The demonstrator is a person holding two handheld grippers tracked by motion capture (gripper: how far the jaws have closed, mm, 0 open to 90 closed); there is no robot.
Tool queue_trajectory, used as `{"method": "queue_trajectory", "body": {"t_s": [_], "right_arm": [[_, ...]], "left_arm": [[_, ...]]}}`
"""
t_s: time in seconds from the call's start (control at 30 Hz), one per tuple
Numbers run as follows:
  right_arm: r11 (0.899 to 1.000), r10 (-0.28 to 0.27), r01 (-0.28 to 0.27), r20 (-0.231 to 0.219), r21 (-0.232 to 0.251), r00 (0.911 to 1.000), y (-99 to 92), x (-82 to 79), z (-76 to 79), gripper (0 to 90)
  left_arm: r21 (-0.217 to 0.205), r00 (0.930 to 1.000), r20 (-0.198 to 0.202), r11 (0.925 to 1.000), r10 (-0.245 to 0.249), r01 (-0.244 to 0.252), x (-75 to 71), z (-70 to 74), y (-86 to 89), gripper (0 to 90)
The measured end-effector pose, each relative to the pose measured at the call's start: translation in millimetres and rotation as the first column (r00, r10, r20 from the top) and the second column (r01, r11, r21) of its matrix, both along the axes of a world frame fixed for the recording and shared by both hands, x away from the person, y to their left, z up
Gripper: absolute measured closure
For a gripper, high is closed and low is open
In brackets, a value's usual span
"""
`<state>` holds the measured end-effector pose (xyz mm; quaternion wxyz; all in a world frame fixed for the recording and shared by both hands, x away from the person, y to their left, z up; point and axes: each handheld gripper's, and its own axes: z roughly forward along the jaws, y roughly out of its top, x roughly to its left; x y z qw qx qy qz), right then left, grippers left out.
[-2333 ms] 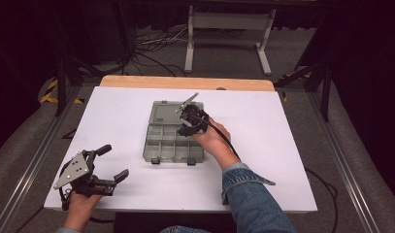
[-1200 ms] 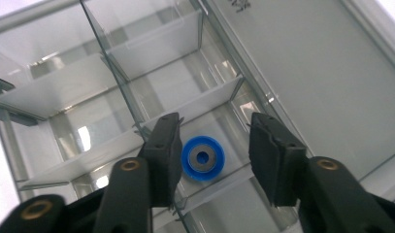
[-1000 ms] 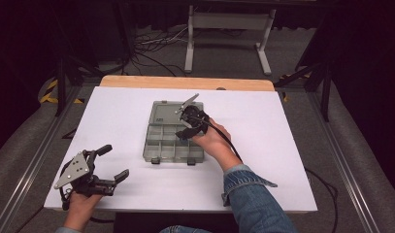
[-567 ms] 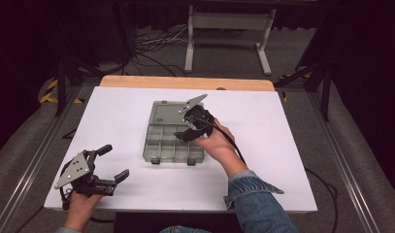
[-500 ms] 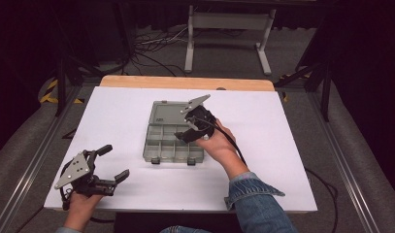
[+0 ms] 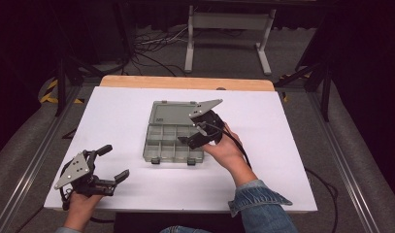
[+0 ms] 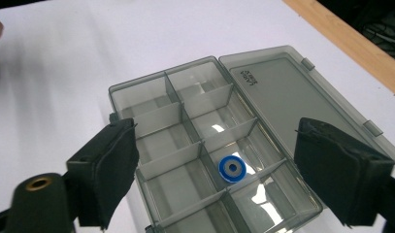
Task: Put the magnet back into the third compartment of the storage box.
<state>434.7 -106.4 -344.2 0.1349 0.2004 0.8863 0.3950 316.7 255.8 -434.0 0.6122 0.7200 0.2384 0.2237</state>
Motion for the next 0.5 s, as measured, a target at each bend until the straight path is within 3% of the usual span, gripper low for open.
{"method": "queue_trajectory", "body": {"t_s": [0.5], "right_arm": [[0.995,-0.022,0.013,0.092,0.095,0.9955,-41.3,-26.5,8.1,1.8]], "left_arm": [[0.001,1.0000,-0.004,1.0000,-0.004,0.004,-0.5,0.1,-0.7,0.9]]}}
